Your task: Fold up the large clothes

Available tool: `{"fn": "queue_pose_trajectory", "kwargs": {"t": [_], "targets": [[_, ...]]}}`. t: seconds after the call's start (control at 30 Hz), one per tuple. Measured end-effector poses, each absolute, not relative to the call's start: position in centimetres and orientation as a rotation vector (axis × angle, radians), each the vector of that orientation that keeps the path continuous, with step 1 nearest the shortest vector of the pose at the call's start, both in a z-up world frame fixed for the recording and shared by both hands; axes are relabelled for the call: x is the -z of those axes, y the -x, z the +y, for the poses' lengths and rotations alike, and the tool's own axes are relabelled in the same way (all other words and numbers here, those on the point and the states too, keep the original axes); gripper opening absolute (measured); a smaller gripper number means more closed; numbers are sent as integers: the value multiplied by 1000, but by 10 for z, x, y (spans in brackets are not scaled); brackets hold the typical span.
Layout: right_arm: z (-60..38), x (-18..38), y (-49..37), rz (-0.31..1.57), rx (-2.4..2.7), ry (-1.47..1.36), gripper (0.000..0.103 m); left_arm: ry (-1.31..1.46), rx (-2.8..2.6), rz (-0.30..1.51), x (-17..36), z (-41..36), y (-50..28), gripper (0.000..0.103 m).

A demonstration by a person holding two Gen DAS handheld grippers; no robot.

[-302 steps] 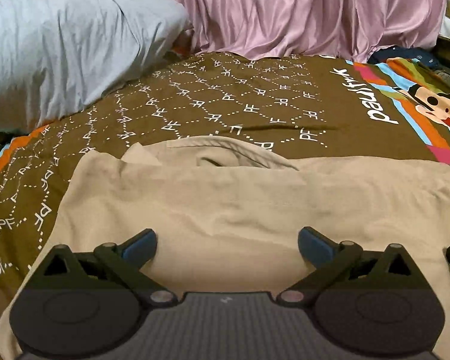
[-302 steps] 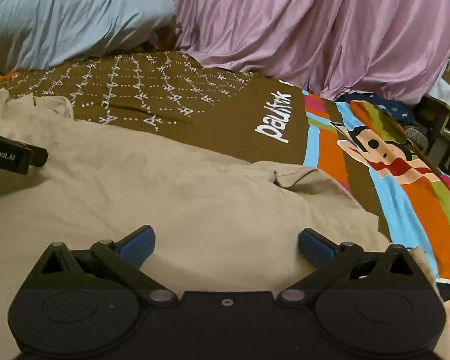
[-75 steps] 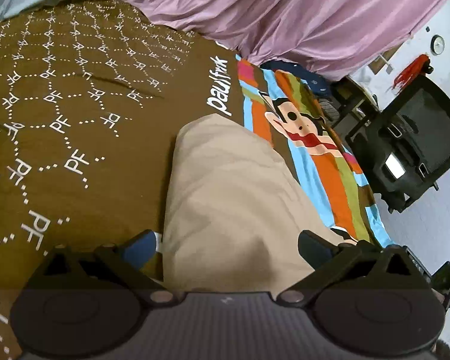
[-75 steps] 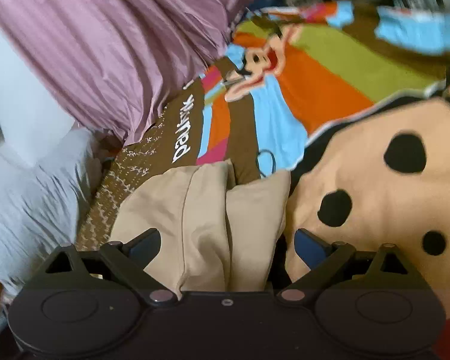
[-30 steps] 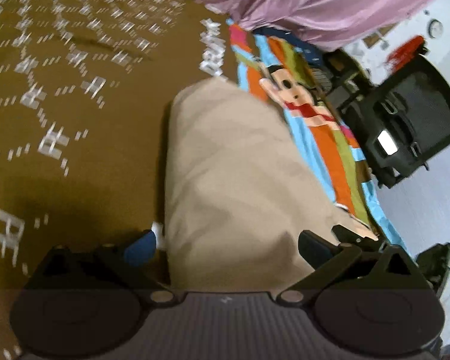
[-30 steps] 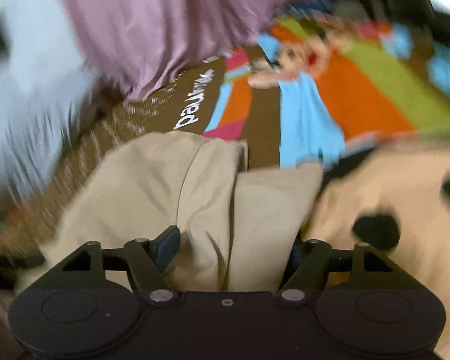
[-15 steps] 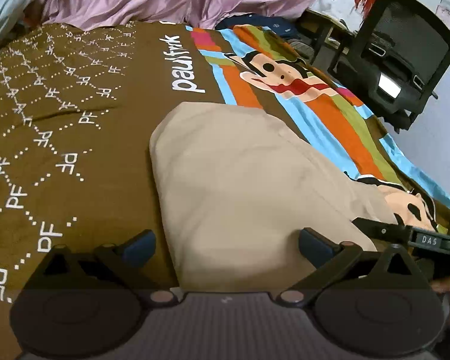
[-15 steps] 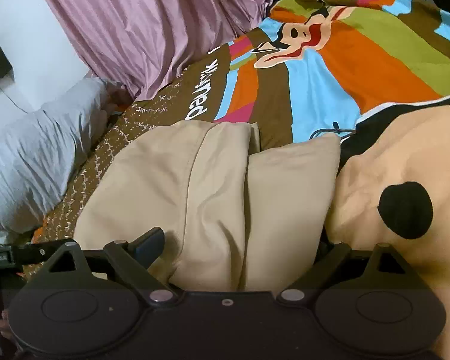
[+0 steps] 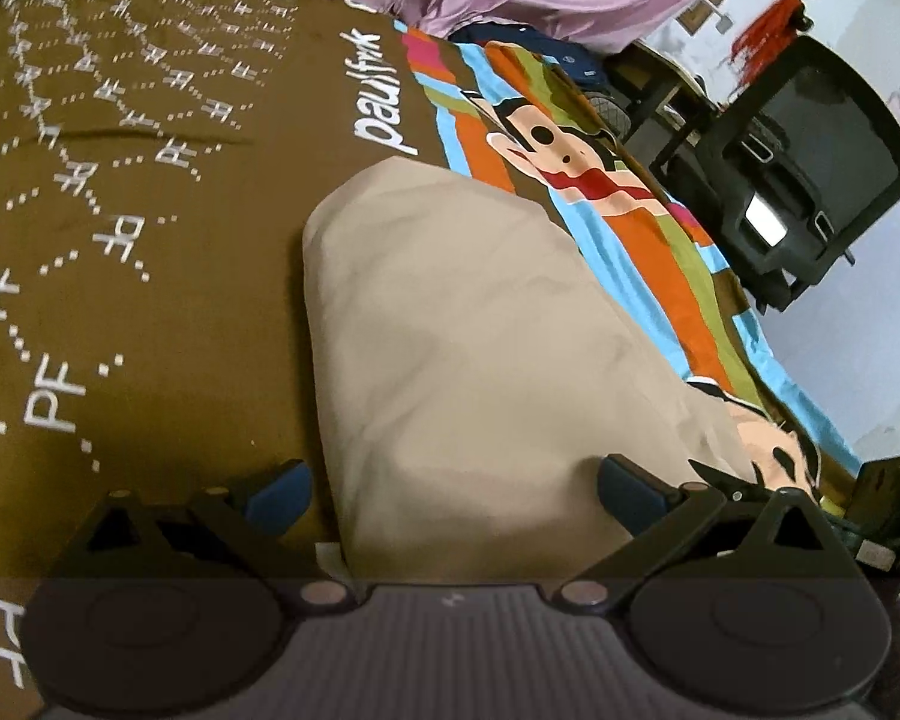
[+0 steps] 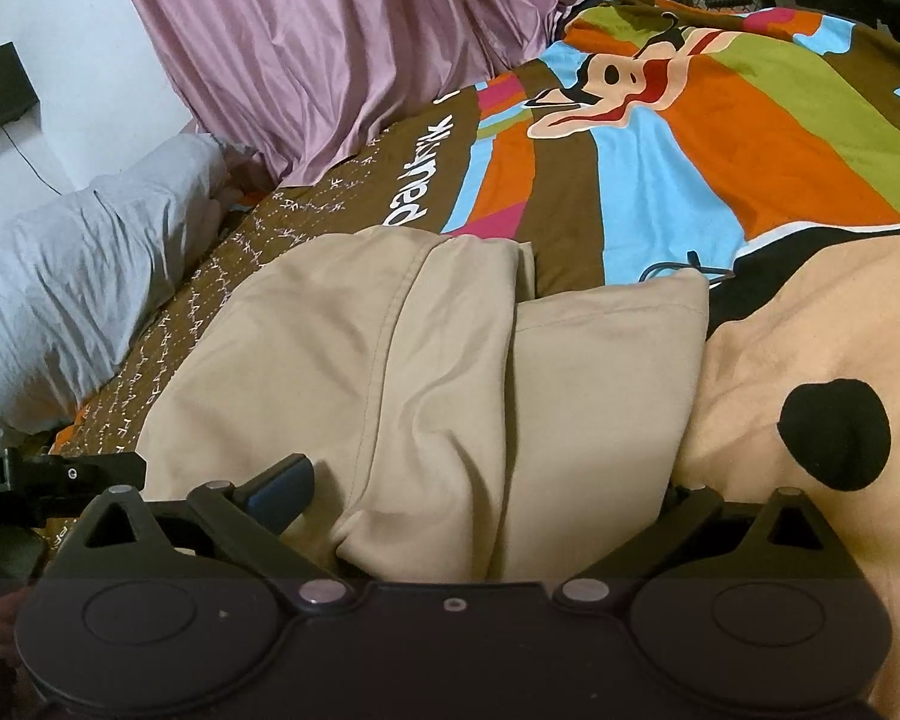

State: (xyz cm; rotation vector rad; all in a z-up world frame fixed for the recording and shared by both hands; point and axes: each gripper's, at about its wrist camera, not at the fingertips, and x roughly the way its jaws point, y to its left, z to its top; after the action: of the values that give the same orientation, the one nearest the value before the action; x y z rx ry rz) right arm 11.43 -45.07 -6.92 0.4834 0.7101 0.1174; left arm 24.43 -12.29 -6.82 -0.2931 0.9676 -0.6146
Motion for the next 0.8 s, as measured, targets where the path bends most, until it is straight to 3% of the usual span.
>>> {"fn": "queue_pose_trajectory", "kwargs": {"t": [0.33, 0.5, 0.73, 0.8], "targets": [[-453, 67, -114, 704, -106, -516, 99, 417, 639, 1030, 83, -101, -259, 103], [-457, 67, -113, 702, -87, -544, 86, 442, 671, 1115, 89, -103, -276, 103], [-454, 67, -115, 708, -94, -529, 82, 402, 744, 1220, 91, -131, -293, 103], [-452, 67, -114, 702, -88, -510, 69, 369, 736, 1247, 89, -137, -296, 103]]}}
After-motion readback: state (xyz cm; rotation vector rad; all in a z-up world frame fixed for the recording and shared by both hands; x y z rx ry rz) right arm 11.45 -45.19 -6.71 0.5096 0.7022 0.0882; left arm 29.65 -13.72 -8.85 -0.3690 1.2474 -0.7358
